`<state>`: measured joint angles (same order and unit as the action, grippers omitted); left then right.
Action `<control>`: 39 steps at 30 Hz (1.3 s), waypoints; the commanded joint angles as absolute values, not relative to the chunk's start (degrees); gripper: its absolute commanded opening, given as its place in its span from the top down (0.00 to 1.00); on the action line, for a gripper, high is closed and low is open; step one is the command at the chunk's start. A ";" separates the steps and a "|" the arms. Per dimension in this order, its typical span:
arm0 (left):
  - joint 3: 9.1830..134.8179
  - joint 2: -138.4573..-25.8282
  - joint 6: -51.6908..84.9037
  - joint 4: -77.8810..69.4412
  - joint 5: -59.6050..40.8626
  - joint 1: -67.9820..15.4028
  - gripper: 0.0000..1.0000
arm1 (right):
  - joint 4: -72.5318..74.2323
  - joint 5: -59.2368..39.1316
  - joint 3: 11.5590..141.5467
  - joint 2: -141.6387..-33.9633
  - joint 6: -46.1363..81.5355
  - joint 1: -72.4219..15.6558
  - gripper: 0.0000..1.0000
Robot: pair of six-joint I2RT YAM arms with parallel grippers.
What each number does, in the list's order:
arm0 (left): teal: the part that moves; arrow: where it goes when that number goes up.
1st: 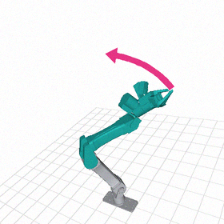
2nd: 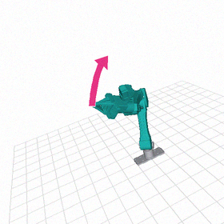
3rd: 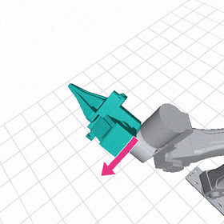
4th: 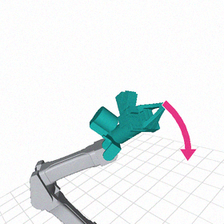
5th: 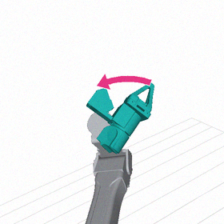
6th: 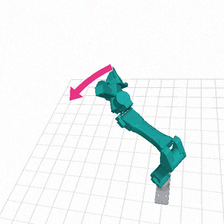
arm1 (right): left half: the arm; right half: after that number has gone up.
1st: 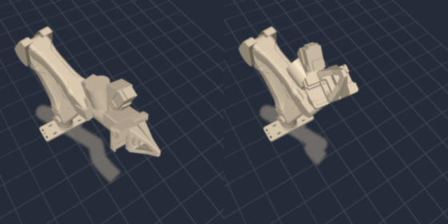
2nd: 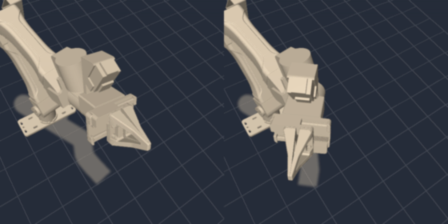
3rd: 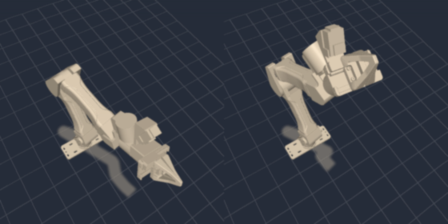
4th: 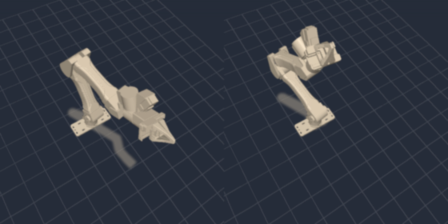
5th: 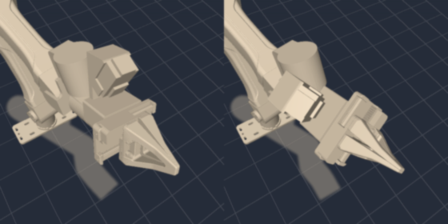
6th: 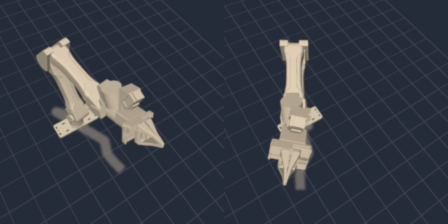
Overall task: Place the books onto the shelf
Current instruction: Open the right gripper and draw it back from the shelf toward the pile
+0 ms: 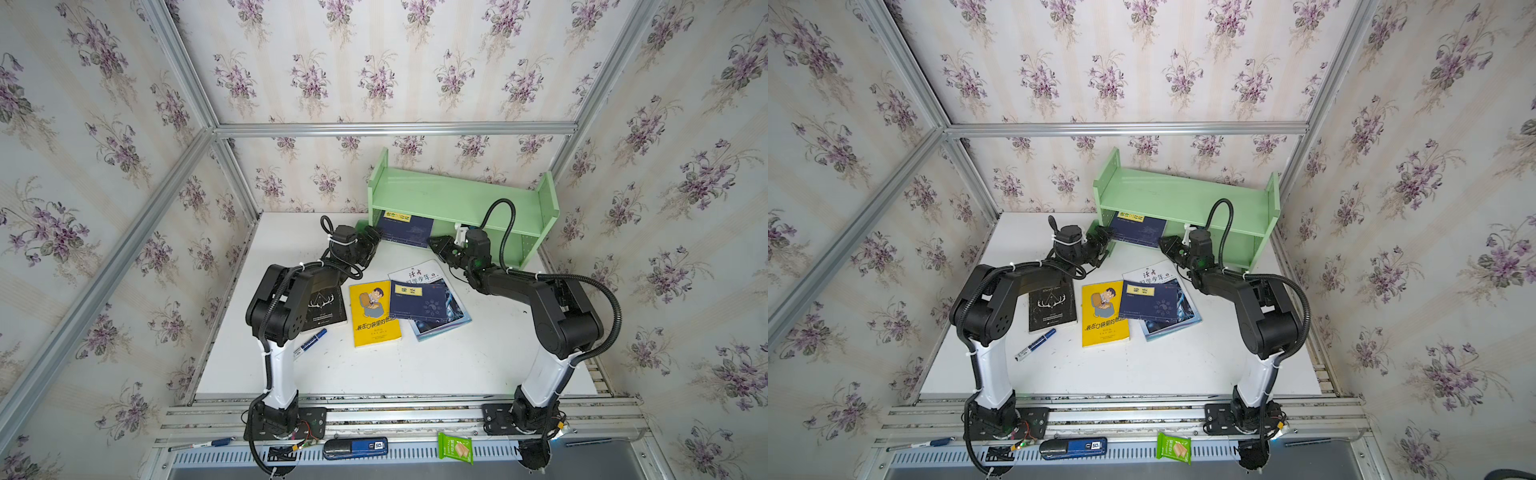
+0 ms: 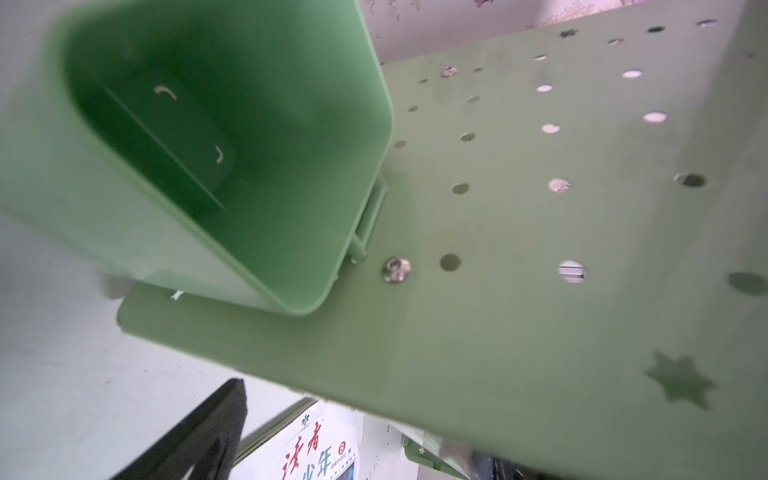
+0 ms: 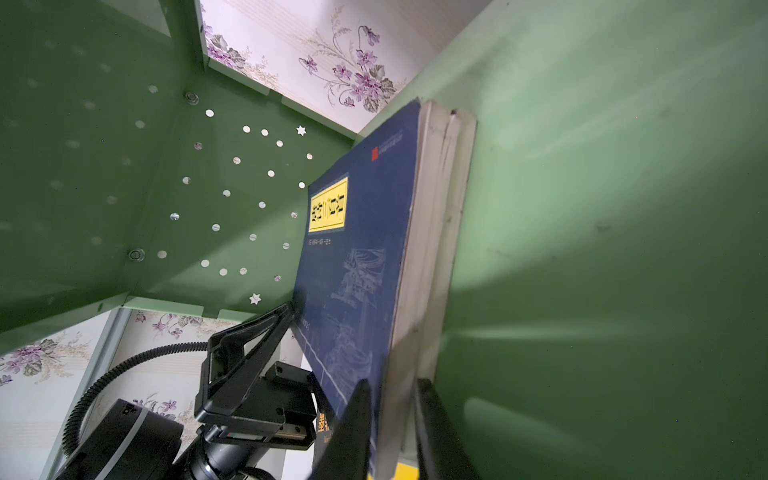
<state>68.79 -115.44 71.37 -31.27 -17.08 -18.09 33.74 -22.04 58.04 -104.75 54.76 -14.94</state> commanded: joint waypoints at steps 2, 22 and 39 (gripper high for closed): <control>68.00 -114.46 70.15 -39.52 -19.29 -18.13 0.01 | 36.80 -21.78 59.02 -103.02 52.20 -14.85 0.61; 46.24 -98.96 63.50 -46.15 -26.31 -21.12 0.01 | 33.99 -24.01 43.06 -86.92 51.85 -15.02 0.46; 44.75 -97.50 49.31 -16.66 -21.83 -28.48 0.01 | 17.00 -15.22 26.81 -71.33 47.45 -17.48 0.44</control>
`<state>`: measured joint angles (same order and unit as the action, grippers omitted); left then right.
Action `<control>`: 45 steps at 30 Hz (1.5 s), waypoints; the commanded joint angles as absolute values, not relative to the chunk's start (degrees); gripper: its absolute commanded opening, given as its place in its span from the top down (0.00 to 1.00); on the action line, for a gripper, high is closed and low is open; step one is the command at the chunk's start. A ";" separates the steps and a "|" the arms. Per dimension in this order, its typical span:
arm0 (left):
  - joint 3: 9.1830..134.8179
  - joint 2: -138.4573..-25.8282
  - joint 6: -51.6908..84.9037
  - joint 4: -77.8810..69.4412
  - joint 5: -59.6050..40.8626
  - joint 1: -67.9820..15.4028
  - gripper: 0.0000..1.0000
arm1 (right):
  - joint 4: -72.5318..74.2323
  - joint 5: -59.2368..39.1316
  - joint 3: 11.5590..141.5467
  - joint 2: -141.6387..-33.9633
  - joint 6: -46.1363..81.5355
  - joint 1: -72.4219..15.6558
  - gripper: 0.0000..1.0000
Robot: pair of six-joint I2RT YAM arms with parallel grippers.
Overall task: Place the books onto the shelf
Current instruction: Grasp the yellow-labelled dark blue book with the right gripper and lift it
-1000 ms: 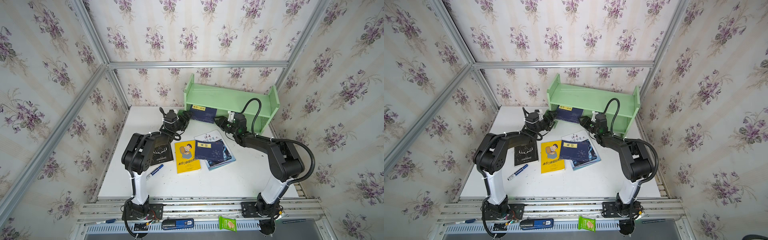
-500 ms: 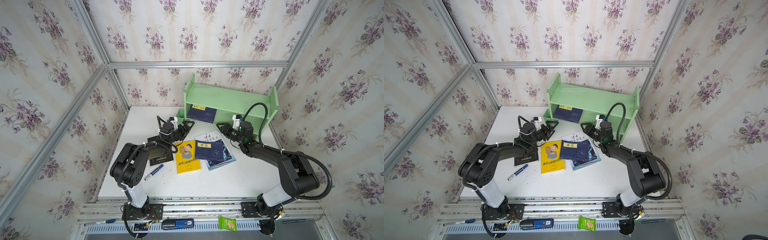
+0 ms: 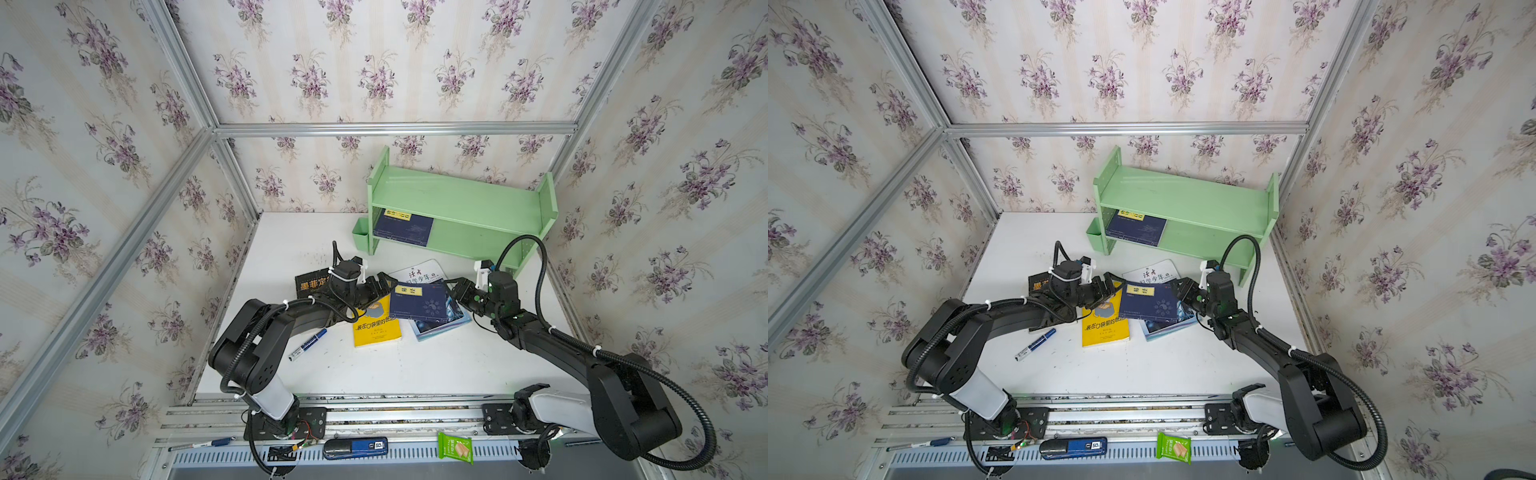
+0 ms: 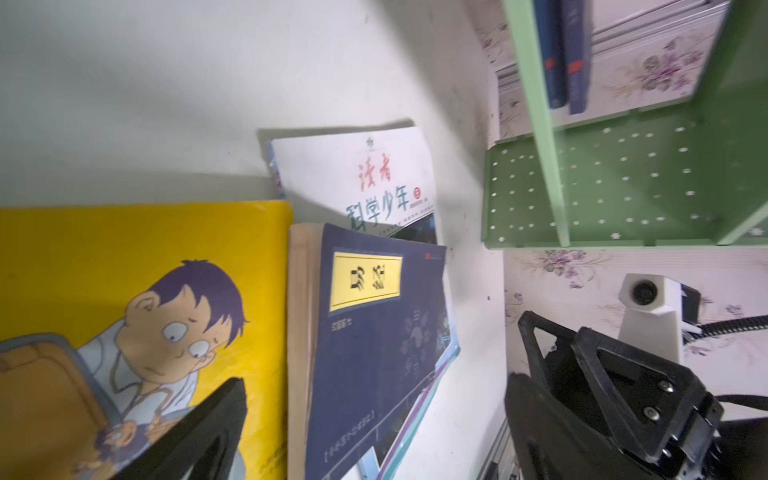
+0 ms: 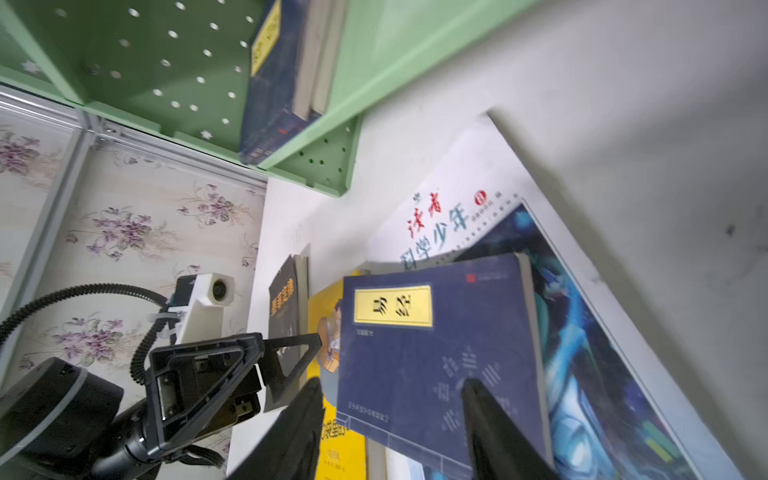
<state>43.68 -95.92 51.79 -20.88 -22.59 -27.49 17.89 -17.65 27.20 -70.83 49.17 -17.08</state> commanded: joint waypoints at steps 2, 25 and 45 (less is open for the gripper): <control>45.79 -99.13 49.15 -15.47 -21.16 -29.48 0.02 | 16.56 -14.51 26.56 -72.65 46.60 -17.75 0.43; 47.53 -101.08 48.93 -22.68 -27.54 -30.87 0.55 | 22.85 -13.38 28.26 -91.38 48.13 -22.51 0.58; 49.57 -86.15 46.12 -17.33 -43.10 -24.22 0.94 | 24.28 -32.44 31.43 -76.60 45.07 -17.44 0.15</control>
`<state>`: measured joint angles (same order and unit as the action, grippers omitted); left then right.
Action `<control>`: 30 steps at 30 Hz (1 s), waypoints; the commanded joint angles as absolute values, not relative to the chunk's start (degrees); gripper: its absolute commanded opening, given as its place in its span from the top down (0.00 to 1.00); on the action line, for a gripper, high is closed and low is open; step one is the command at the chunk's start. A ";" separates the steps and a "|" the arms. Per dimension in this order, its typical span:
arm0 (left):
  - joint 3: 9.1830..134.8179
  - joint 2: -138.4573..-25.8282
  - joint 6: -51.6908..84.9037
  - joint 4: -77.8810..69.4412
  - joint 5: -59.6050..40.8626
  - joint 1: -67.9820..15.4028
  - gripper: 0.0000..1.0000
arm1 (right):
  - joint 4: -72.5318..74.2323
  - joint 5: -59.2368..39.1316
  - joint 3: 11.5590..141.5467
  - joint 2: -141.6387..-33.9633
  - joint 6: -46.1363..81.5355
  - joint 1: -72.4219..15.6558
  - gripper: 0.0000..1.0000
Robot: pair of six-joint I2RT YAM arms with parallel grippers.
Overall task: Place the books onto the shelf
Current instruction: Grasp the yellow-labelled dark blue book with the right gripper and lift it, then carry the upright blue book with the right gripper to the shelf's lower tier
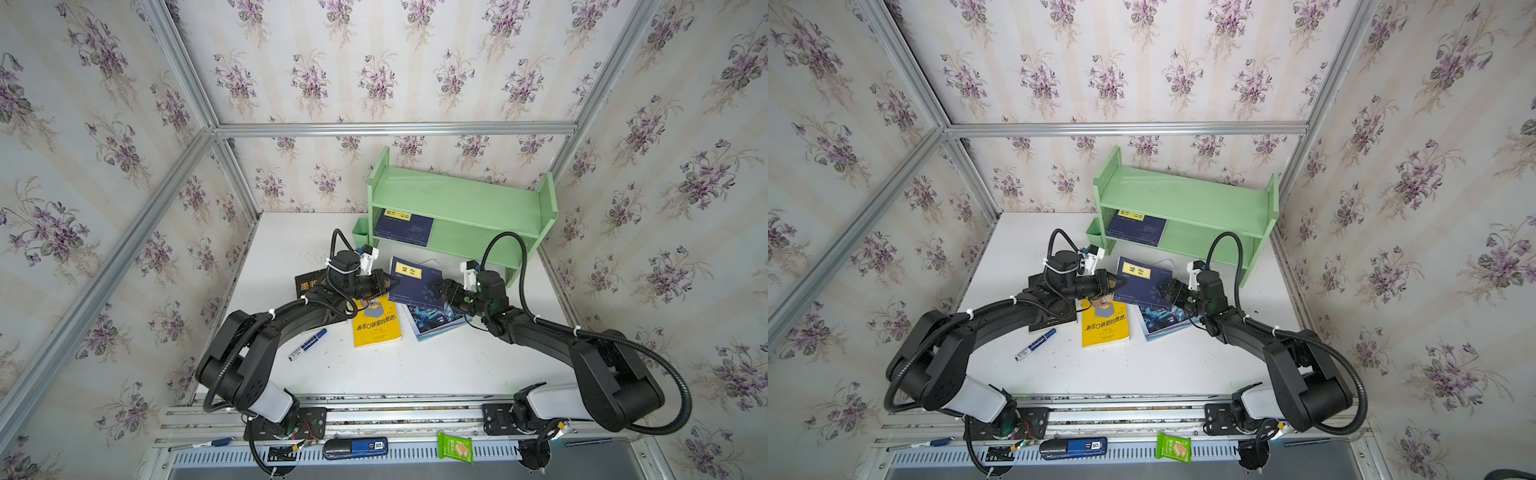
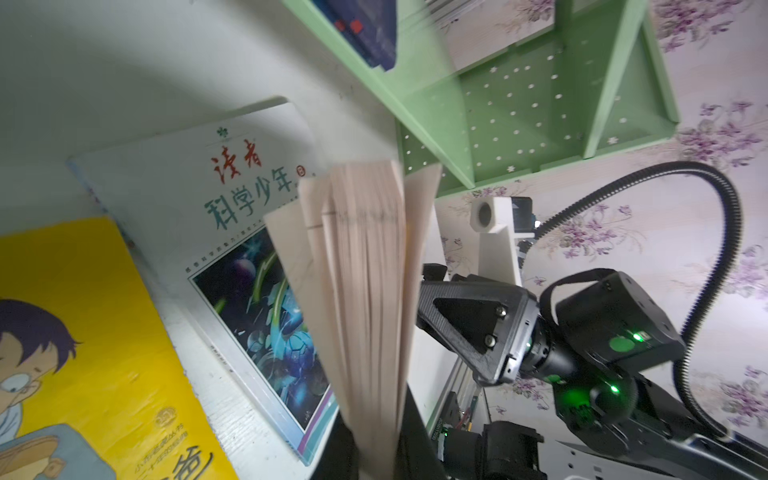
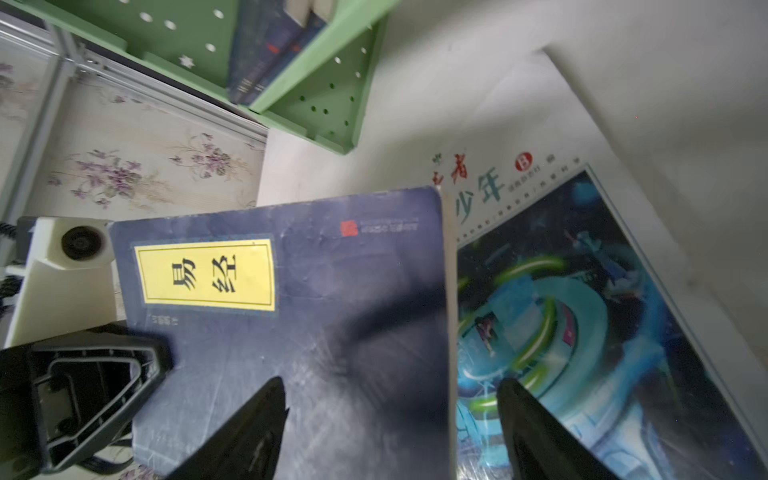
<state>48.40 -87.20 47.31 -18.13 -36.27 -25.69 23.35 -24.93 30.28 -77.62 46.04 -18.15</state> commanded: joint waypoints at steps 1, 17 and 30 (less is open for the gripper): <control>50.01 -85.89 46.22 -17.07 -44.84 -23.60 0.94 | 24.65 -34.37 31.69 -76.61 45.29 -17.39 0.15; 54.05 -85.97 45.18 -18.60 -55.44 -18.17 0.93 | 72.41 -47.15 25.41 -90.36 73.54 -17.28 0.57; 57.00 -88.77 47.34 -18.39 -49.03 -14.18 0.52 | 71.61 -39.48 26.00 -90.18 71.81 -16.96 0.91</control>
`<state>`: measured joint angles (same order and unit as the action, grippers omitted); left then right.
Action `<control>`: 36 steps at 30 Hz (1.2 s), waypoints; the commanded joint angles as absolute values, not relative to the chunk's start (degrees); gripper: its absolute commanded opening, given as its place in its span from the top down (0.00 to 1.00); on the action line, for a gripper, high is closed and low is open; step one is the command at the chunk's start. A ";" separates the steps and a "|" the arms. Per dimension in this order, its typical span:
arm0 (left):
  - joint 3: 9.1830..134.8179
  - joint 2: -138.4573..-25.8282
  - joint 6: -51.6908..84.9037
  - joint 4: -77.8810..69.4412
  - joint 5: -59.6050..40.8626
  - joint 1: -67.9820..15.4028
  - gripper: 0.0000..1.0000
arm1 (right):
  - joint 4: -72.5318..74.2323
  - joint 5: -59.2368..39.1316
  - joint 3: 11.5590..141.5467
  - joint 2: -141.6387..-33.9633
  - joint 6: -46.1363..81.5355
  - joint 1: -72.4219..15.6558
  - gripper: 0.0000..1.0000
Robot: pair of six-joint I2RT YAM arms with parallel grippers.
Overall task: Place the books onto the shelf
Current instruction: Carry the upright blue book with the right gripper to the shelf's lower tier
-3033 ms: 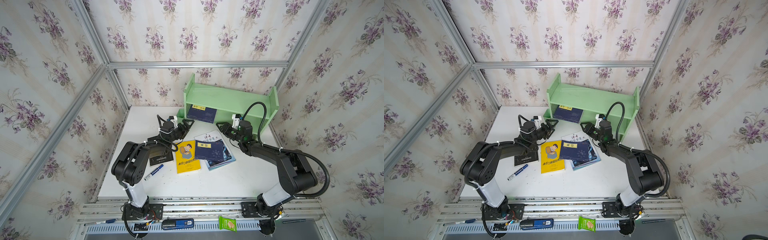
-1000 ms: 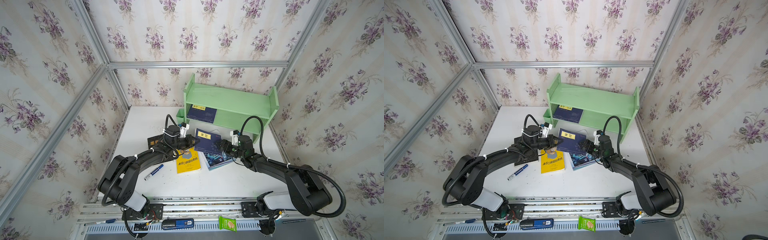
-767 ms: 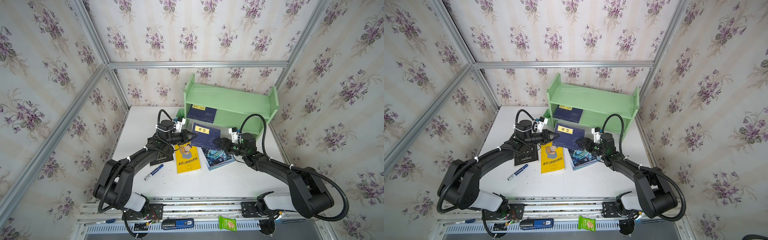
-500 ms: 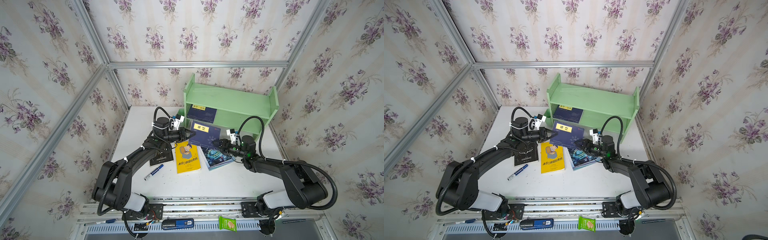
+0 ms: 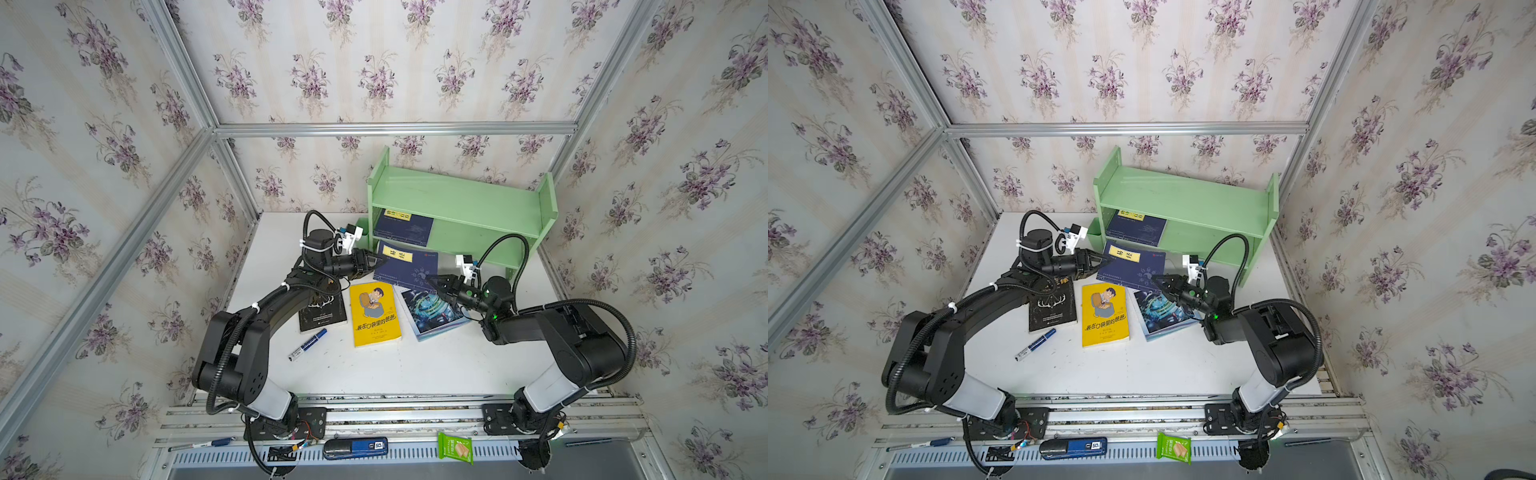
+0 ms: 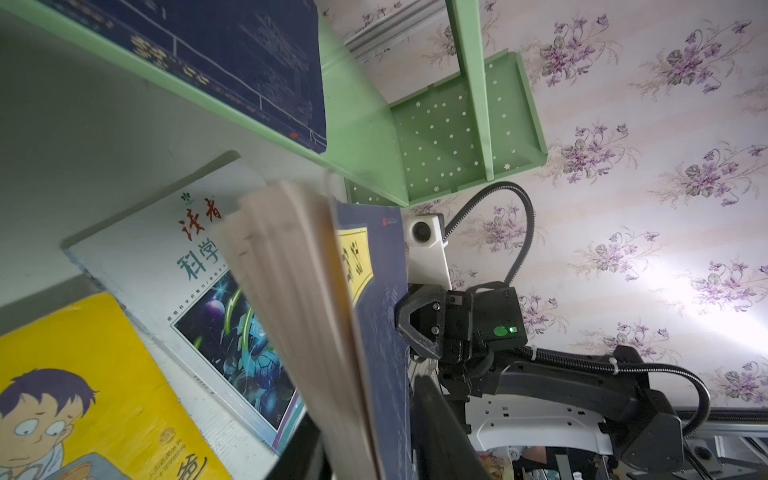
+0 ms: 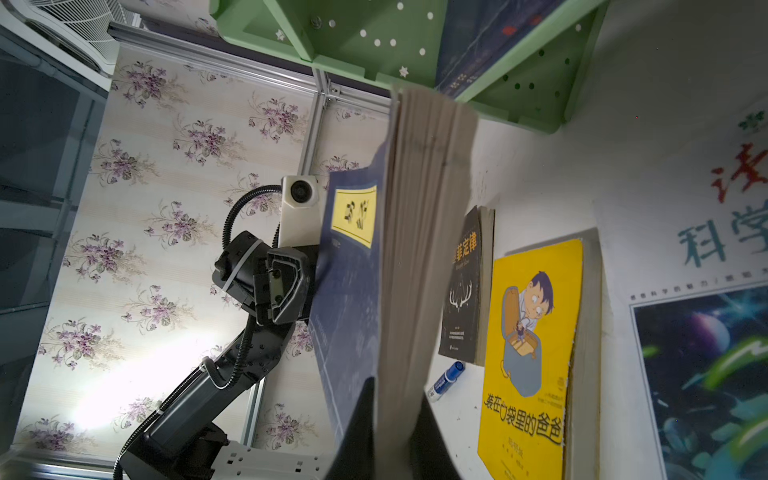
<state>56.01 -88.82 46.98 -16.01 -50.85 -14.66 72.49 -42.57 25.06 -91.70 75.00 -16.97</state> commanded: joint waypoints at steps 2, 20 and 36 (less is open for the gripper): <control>57.62 -88.84 47.24 -18.05 -47.89 -13.76 0.47 | 69.59 -39.24 27.35 -89.69 71.80 -16.58 0.90; 52.76 -84.79 46.87 -16.48 -44.63 -10.15 0.08 | 73.16 -38.94 36.29 -98.70 77.79 -12.50 0.88; 51.15 -84.28 45.44 -15.38 -43.38 -10.03 0.01 | 59.57 -36.39 46.96 -102.44 71.80 -11.60 0.87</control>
